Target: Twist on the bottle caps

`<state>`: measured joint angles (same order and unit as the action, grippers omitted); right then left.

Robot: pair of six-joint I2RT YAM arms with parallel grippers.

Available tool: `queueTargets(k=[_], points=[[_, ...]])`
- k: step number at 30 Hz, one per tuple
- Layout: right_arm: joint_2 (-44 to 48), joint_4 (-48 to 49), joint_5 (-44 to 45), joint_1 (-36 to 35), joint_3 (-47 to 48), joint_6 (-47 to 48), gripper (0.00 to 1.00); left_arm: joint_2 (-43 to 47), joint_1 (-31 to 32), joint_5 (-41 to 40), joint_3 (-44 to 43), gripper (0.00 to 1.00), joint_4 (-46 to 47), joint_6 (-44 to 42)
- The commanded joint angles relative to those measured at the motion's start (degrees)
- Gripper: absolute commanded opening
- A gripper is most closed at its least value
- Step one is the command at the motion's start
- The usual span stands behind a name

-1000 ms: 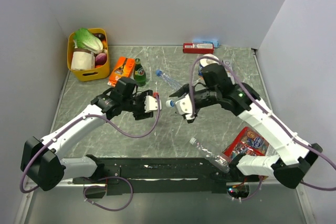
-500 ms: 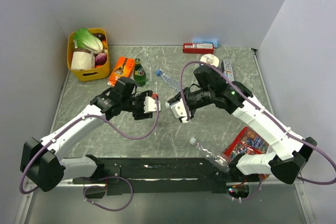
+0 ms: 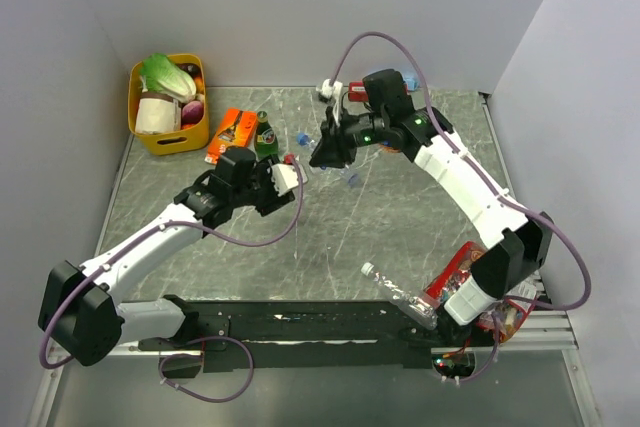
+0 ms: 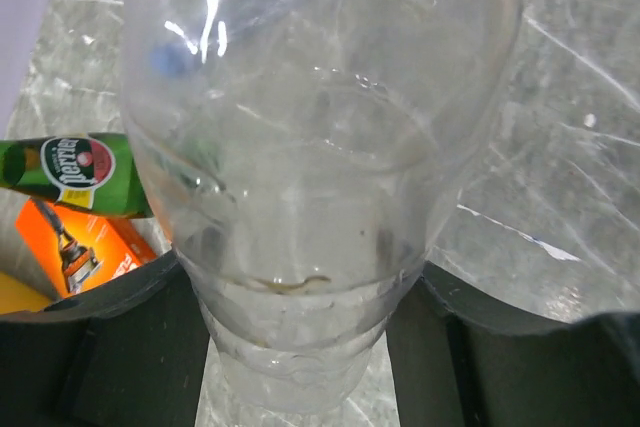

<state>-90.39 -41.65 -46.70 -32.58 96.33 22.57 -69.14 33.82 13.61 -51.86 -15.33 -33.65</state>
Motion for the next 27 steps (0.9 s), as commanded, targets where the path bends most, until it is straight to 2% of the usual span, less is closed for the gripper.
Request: queueTargets(k=[1, 2, 3, 4, 5, 7, 8, 12, 14, 18, 23, 27], points=[[-1.1, 2.5, -1.6, 1.0, -0.5, -30.1, 0.00, 0.9, 0.8, -5.7, -0.3, 0.01, 12.1, 4.6], [-0.2, 3.1, -0.9, 1.3, -0.8, -30.0, 0.00, 0.9, 0.7, -6.0, -0.3, 0.01, 12.0, 4.7], [0.4, 4.0, -1.1, 2.0, -0.9, -29.7, 0.07, 0.9, 0.7, -6.0, -0.1, 0.01, 11.8, 5.0], [1.2, 7.4, -1.6, 4.2, -0.9, -30.0, 0.18, 1.1, 0.8, -6.0, 0.1, 0.01, 11.3, 5.3], [2.7, 9.2, -2.1, 5.7, -0.9, -30.2, 0.35, 1.4, 0.7, -5.8, 0.6, 0.01, 10.9, 5.5], [4.9, 13.8, -1.6, 8.0, -1.7, -30.1, 0.47, 2.1, 0.7, -5.0, 1.2, 0.01, 10.2, 7.2], [7.7, 19.2, -1.3, 9.4, -4.8, -29.6, 0.53, 2.3, 0.7, -4.4, 2.0, 0.01, 10.2, 7.9], [12.1, 27.3, -3.0, 9.3, -10.8, -25.9, 0.63, 3.4, 0.5, 3.3, 2.9, 0.01, 11.0, 12.2], [12.0, 27.7, -3.3, 8.7, -11.5, -26.3, 0.77, 3.1, 0.5, 6.2, 2.4, 0.01, 11.2, 13.6], [11.6, 28.4, -3.4, 6.7, -12.5, -24.3, 0.81, 2.5, 0.5, 9.9, 1.5, 0.01, 12.6, 16.1], [10.7, 28.2, -1.6, 4.5, -12.7, -23.1, 0.81, 2.6, 0.5, 13.9, 0.1, 0.01, 12.9, 18.4], [10.1, 28.7, -0.7, 3.7, -12.8, -23.1, 0.80, 2.5, 0.5, 14.1, -0.9, 0.01, 14.3, 22.7]])
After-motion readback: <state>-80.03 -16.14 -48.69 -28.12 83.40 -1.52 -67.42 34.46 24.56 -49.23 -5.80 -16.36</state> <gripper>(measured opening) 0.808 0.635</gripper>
